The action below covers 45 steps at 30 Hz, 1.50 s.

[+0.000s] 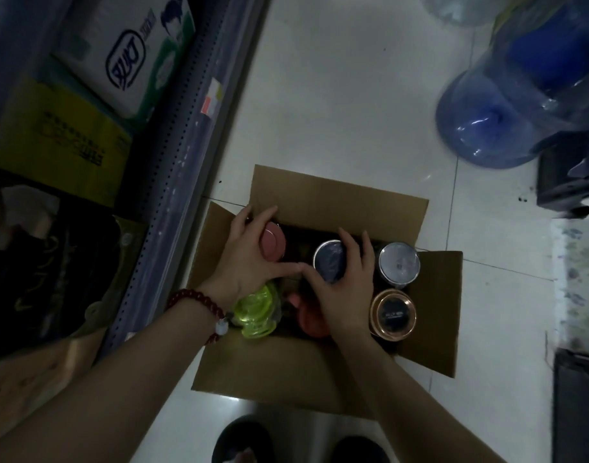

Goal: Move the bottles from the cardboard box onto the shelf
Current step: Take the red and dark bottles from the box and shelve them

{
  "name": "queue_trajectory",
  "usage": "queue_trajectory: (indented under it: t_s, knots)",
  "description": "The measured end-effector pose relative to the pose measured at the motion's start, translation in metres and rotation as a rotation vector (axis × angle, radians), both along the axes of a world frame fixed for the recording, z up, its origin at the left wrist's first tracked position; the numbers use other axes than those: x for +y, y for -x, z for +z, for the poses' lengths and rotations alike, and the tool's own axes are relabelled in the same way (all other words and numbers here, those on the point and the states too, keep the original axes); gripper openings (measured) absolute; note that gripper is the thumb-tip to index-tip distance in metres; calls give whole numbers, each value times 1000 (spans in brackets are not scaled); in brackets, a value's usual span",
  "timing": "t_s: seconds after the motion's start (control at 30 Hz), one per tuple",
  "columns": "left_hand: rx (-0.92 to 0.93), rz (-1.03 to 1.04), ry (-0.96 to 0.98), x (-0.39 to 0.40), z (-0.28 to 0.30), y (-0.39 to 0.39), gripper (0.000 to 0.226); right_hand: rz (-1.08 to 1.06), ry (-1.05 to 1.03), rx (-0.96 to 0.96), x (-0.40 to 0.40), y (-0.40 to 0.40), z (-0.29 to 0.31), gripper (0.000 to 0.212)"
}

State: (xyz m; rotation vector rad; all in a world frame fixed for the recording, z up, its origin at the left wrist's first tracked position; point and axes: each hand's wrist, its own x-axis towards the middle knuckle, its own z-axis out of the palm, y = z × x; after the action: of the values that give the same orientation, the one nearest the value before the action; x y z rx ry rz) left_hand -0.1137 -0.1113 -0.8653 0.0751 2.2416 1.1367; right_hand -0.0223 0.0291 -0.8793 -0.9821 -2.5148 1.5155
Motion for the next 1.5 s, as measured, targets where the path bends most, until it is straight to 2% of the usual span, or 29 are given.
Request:
queue_trajectory:
  t_s: [0.23, 0.5, 0.73, 0.8, 0.9, 0.97, 1.27, 1.5]
  knots:
    - [59, -13, 61, 0, -2, 0, 97, -98, -10, 7, 7, 2, 3, 70]
    - [157, -5, 134, 2, 6, -6, 87, -56, -47, -33, 15, -1, 9, 71]
    - [226, 143, 174, 4, 49, -6, 77, -34, -5, -48, 25, 0, 55, 86]
    - [229, 198, 173, 6, 70, -5, 75, -47, 8, -50, 29, 4, 78, 84]
    - [246, 261, 141, 10, 110, 0, 77, -47, 0, -19, 35, 9, 120, 63]
    - [267, 282, 123, 15, 142, 5, 80, -50, -14, 3, 40, 12, 153, 57]
    - [394, 286, -37, 56, 333, 13, 80, -43, -98, 134, 78, 17, 337, 82]
    - [423, 236, -255, 107, 501, 4, 73, -195, -80, 275, 122, -1, 510, 84]
